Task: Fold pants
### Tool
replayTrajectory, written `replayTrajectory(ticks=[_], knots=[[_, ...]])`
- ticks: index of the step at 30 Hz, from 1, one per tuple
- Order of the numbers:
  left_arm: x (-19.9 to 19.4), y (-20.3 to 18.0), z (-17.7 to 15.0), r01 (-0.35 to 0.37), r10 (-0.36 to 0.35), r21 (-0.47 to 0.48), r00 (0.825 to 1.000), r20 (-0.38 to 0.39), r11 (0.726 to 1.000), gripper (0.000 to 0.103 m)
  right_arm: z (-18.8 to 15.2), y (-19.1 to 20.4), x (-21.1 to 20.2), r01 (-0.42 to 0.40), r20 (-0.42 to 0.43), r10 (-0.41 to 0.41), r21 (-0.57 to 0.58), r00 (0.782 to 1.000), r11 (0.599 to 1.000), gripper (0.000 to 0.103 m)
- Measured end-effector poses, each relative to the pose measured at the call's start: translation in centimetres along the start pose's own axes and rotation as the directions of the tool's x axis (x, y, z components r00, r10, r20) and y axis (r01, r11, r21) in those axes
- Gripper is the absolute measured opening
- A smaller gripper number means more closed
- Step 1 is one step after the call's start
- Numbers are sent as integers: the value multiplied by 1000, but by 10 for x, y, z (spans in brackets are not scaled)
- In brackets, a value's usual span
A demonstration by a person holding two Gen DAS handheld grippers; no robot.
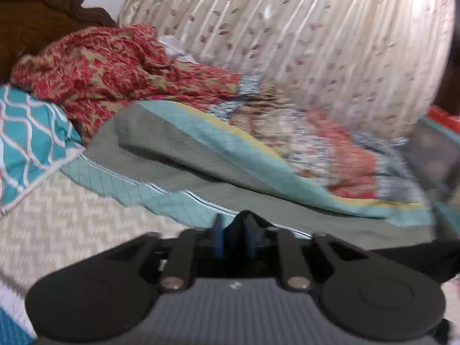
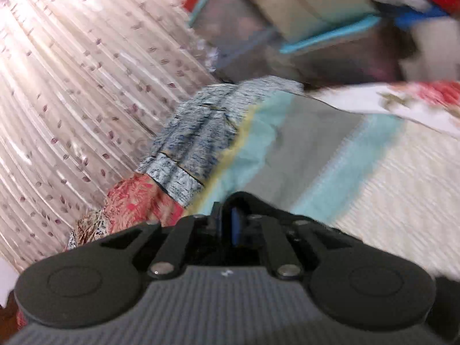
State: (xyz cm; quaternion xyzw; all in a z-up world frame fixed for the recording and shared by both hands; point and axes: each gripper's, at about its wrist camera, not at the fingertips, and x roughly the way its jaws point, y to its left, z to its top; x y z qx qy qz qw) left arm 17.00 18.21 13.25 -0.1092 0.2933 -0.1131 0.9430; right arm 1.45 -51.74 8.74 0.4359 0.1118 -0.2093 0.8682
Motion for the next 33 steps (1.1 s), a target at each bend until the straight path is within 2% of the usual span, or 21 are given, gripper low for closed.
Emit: replayTrajectory(ticks=[1, 2, 3, 4, 7, 11, 14, 16, 18, 20, 23, 25, 26, 27, 28, 29, 30, 31, 32, 33], knots=[[22, -7, -3, -37, 37, 11, 998, -48, 999, 62, 0, 4, 15, 15, -28, -15, -7, 999, 1000, 45], [43, -12, -10, -67, 69, 28, 992, -102, 997, 58, -5, 4, 25, 57, -53, -57, 0, 997, 998, 60], [59, -17, -19, -81, 88, 52, 985, -151, 995, 49, -14, 3, 27, 95, -53, -95, 9, 994, 995, 59], [69, -20, -31, -90, 102, 73, 976, -190, 993, 45, -23, -1, 25, 92, -57, -91, 13, 994, 996, 59], [59, -15, -61, -48, 62, 68, 973, -221, 997, 48, -51, -26, 1, 39, -126, -41, -19, 991, 999, 58], [5, 22, -82, -62, 67, 28, 980, -185, 998, 54, -60, -76, -53, 61, -106, -72, -109, 992, 992, 58], [-38, 62, -97, -101, 91, -51, 980, -177, 994, 67, -60, -121, -95, 171, -43, -178, -127, 983, 977, 59], [-59, 83, -112, -118, 93, -108, 973, -210, 987, 83, -63, -153, -115, 215, -40, -218, -68, 975, 974, 59], [-73, 100, -129, -123, 76, -180, 966, -247, 976, 85, -70, -179, -126, 253, -59, -253, -20, 966, 967, 59], [-79, 109, -145, -103, 29, -263, 962, -270, 959, 86, -79, -191, -128, 301, -84, -299, 1, 950, 954, 59], [-76, 116, -165, -57, -69, -402, 954, -293, 914, 88, -87, -196, -117, 287, -107, -281, 36, 954, 957, 59], [-66, 109, -176, -41, -106, -431, 944, -312, 902, 88, -88, -194, -107, 272, -118, -265, 51, 957, 961, 58], [-60, 105, -179, -55, -91, -421, 944, -318, 905, 86, -88, -190, -99, 262, -132, -254, 53, 958, 964, 56], [-55, 98, -181, -69, -71, -403, 944, -322, 913, 70, -88, -187, -93, 260, -147, -250, 51, 957, 964, 39], [-50, 93, -181, -73, -61, -386, 944, -324, 919, 40, -87, -183, -85, 262, -170, -250, 48, 953, 964, 18], [-46, 92, -180, -57, -85, -397, 939, -332, 916, 31, -84, -180, -78, 267, -208, -253, 44, 945, 963, 8], [-47, 91, -178, -53, -98, -424, 940, -327, 904, 27, -79, -174, -77, 275, -200, -260, 49, 945, 960, 8], [-54, 90, -173, -43, -100, -437, 949, -300, 899, 23, -70, -166, -83, 232, -148, -221, 63, 964, 971, 8], [-63, 88, -167, -32, -94, -428, 958, -271, 903, 22, -58, -161, -97, 171, -70, -165, 95, 984, 981, 8], [-75, 86, -161, -22, -86, -416, 967, -238, 909, 22, -45, -159, -111, 99, 6, -101, 141, 995, 985, 8]])
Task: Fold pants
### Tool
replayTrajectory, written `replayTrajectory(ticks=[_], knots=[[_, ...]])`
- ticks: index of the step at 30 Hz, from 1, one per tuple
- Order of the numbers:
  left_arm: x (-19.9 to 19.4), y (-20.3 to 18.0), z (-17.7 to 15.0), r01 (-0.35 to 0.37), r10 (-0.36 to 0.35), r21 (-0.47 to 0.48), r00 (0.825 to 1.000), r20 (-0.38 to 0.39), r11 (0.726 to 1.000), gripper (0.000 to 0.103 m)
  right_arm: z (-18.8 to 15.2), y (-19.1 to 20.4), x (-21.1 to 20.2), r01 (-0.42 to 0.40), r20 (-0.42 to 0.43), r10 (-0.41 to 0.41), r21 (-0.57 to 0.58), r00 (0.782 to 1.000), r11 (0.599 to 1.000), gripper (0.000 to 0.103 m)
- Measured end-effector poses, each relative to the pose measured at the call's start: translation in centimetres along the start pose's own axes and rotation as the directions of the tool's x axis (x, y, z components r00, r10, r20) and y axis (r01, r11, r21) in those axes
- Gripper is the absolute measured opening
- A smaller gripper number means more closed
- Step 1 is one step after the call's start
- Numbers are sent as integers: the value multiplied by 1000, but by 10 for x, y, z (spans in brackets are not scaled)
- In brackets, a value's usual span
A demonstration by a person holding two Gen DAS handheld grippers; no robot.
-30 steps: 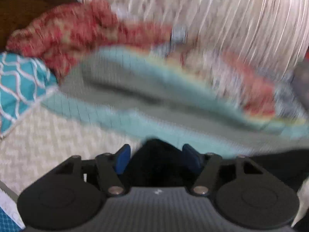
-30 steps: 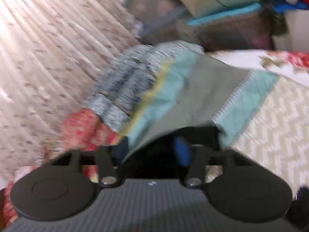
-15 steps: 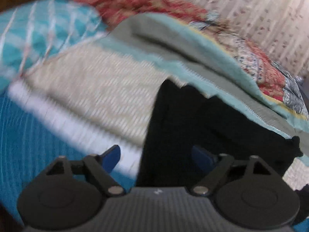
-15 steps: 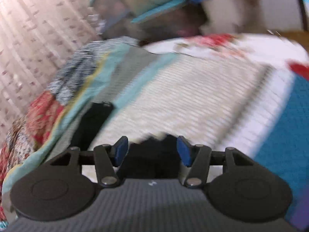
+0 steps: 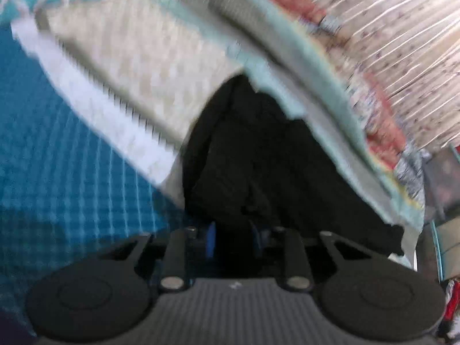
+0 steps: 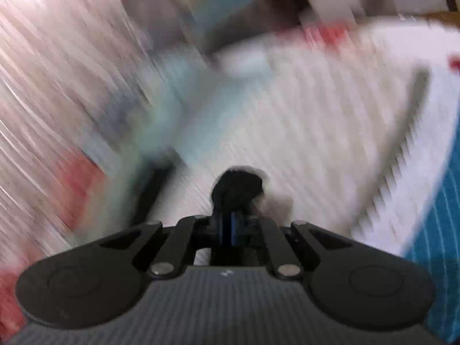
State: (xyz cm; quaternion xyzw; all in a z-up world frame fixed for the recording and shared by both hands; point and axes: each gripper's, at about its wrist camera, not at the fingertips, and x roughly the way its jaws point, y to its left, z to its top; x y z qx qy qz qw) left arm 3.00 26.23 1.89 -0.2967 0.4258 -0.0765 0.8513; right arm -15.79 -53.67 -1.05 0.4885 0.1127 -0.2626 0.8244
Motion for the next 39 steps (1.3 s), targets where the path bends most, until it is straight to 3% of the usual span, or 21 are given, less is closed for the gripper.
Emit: replayTrajectory(ticks=[2, 4, 7, 10, 13, 16, 19, 22, 23, 26, 29, 32, 36, 39], knots=[[-22, 0, 3, 41, -41, -1, 998, 44, 999, 21, 27, -2, -30, -142, 134, 130, 81, 982, 987, 8], [-38, 7, 3, 77, -75, -24, 994, 74, 997, 21, 42, -13, -52, -182, 208, 157, 111, 966, 977, 8], [-35, 17, -5, 73, -71, -43, 996, 48, 996, 21, 38, -38, -63, -131, 197, 107, 110, 974, 985, 8], [-6, 26, -18, -27, 24, -55, 998, -57, 998, 21, 12, -70, -50, 12, 106, -28, 153, 994, 988, 8], [10, 32, -30, -68, 61, -67, 993, -103, 995, 22, -17, -104, -37, 190, 20, -199, 210, 980, 959, 8], [3, 29, -28, -57, 51, -67, 994, -97, 996, 30, -30, -121, -44, 144, 37, -162, 293, 986, 945, 11], [-14, 28, -22, -55, 51, -55, 996, -71, 997, 41, -20, -111, -56, 170, 44, -189, 281, 981, 945, 28], [-43, 31, -9, -77, 78, -51, 997, 24, 996, 42, -4, -89, -79, 265, 179, -310, 237, 934, 935, 32], [-50, 32, -2, -76, 79, -52, 996, 50, 996, 42, 3, -80, -84, 269, 202, -312, 214, 928, 939, 32], [-52, 19, 27, -120, 116, 36, 989, 94, 992, 43, 21, -45, -81, 197, 154, -212, 111, 965, 974, 32], [-26, -11, 65, -184, 160, 190, 978, 134, 964, 52, 35, 17, -51, 99, 19, -98, -50, 995, 994, 34], [22, -47, 98, -241, 191, 349, 966, 172, 906, 62, 37, 76, 4, -40, -131, 27, -98, 991, 994, 41], [106, -83, 124, -291, 235, 494, 956, 174, 819, 64, 23, 138, 101, -47, -243, 19, -111, 970, 993, 41], [154, -109, 120, -292, 223, 607, 956, 189, 739, 65, 3, 180, 176, 16, -309, -72, -180, 948, 984, 41]])
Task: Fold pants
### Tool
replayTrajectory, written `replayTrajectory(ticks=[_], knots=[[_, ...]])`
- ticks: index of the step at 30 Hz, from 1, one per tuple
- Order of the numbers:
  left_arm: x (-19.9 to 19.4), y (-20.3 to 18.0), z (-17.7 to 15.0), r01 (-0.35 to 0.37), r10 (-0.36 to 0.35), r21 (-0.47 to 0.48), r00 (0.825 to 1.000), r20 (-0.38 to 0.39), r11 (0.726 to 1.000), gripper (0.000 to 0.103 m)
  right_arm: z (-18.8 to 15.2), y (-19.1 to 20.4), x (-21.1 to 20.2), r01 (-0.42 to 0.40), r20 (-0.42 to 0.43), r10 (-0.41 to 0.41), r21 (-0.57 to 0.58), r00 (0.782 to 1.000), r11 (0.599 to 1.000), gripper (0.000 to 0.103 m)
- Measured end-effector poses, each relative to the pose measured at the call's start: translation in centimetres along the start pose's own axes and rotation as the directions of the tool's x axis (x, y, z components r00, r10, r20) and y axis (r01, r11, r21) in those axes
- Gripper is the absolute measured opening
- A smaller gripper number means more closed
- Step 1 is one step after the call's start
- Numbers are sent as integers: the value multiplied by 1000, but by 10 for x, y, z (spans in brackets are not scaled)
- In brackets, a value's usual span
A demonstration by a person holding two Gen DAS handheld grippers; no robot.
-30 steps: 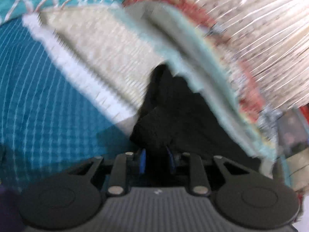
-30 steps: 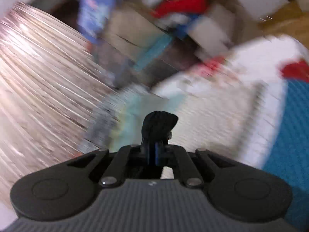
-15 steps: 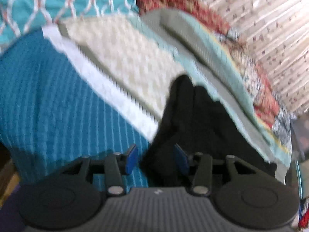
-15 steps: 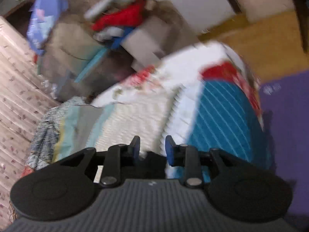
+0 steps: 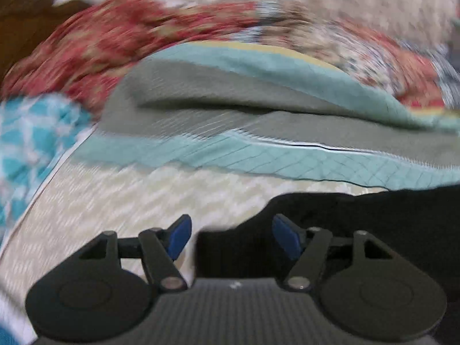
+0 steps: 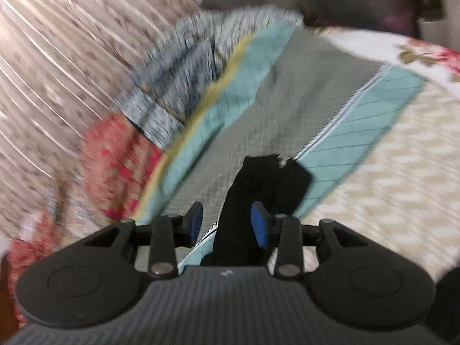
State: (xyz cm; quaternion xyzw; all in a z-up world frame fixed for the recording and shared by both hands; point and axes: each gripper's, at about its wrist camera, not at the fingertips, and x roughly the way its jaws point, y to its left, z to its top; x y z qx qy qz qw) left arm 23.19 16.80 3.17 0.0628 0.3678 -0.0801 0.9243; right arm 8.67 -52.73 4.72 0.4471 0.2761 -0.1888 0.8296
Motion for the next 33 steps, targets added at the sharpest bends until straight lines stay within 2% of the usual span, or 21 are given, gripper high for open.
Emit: replayTrajectory(ticks=[5, 8, 12, 13, 15, 19, 21, 23, 25, 26, 29, 33], knots=[[26, -47, -5, 106, -112, 163, 993, 28, 981, 83, -1, 24, 85, 132, -66, -136, -70, 988, 989, 42], [40, -60, -12, 111, -115, 241, 993, 4, 964, 86, -3, 24, 119, 194, -86, -199, -65, 976, 979, 42], [48, -59, -14, 122, -127, 268, 992, 0, 956, 91, -7, 19, 146, 269, -97, -275, -68, 957, 961, 44], [49, -59, -14, 129, -133, 281, 991, -7, 951, 92, -9, 15, 151, 284, -112, -290, -69, 950, 956, 42], [53, -61, -13, 133, -137, 314, 991, -11, 940, 93, -12, 3, 150, 282, -111, -287, -61, 951, 957, 6], [64, -67, -7, 120, -126, 349, 992, -5, 930, 98, -11, -12, 122, 247, -41, -246, 9, 968, 969, 6], [70, -69, -1, 118, -122, 350, 992, -11, 929, 97, -11, -12, 103, 225, -7, -225, 20, 974, 974, 6], [84, -71, 3, 181, -152, 353, 982, -109, 918, 72, -9, -12, 83, 193, 10, -193, 31, 981, 981, 6], [87, -65, 10, 271, -231, 278, 958, -169, 922, 25, -6, -11, 64, 166, 24, -167, 37, 986, 985, 6], [83, -63, 13, 265, -227, 266, 959, -167, 927, 15, -4, -11, 52, 149, 33, -150, 43, 988, 988, 6], [60, -64, 10, 238, -209, 308, 970, -125, 921, 14, -1, -11, 19, 88, 57, -92, 65, 994, 994, 6], [3, -60, 8, 246, -251, 315, 968, -26, 917, 13, -2, -13, -26, 2, 93, -10, 85, 996, 996, 6]])
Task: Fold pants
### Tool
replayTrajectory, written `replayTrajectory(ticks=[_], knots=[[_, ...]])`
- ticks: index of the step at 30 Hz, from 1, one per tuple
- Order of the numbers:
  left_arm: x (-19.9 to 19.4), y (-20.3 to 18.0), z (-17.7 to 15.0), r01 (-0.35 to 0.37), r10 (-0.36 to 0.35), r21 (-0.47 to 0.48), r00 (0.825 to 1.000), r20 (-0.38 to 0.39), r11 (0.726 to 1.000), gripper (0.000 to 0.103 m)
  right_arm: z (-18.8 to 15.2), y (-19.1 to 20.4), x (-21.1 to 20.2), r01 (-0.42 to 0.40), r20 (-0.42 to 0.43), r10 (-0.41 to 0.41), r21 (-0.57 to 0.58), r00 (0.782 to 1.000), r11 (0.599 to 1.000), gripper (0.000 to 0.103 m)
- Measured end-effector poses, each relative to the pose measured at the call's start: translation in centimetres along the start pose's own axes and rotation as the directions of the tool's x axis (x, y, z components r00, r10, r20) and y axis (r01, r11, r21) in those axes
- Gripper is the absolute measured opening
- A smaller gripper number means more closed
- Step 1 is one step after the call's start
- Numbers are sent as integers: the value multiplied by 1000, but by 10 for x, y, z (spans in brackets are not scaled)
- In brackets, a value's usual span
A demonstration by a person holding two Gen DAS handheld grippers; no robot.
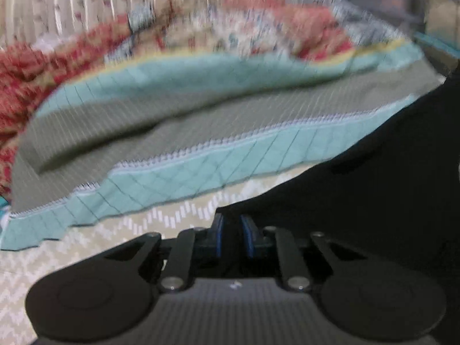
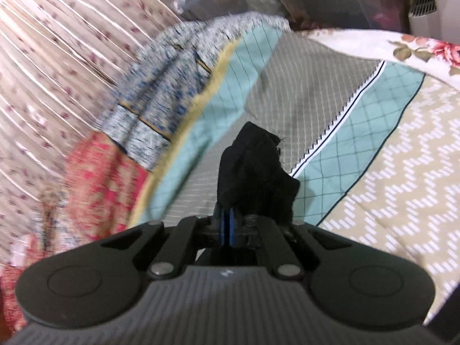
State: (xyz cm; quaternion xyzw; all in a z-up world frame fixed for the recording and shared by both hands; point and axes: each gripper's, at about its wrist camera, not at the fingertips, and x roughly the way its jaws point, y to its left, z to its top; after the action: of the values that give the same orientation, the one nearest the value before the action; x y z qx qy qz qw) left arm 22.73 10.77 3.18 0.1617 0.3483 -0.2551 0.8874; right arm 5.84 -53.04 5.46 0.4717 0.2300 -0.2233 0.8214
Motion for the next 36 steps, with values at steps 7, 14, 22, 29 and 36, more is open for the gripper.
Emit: replayTrajectory(ticks=[7, 14, 22, 29, 36], knots=[[-122, -28, -28, 3, 6, -50, 986, 169, 999, 13, -14, -48, -104, -111, 66, 108, 59, 992, 992, 6], [-202, -72, -104, 0, 20, -109, 983, 180, 994, 13, -70, -161, -191, -94, 59, 85, 179, 995, 979, 6], [-202, -114, -186, 16, -24, -219, 999, -35, 975, 28, -139, -273, -194, 64, -63, -40, 450, 997, 891, 29], [-262, -61, -199, 166, -94, -494, 981, 167, 853, 52, -125, -278, -209, -58, 52, 38, 499, 998, 865, 44], [-230, -32, -178, 167, -67, -646, 982, 176, 745, 51, -122, -282, -180, -32, -10, 42, 499, 999, 866, 35]])
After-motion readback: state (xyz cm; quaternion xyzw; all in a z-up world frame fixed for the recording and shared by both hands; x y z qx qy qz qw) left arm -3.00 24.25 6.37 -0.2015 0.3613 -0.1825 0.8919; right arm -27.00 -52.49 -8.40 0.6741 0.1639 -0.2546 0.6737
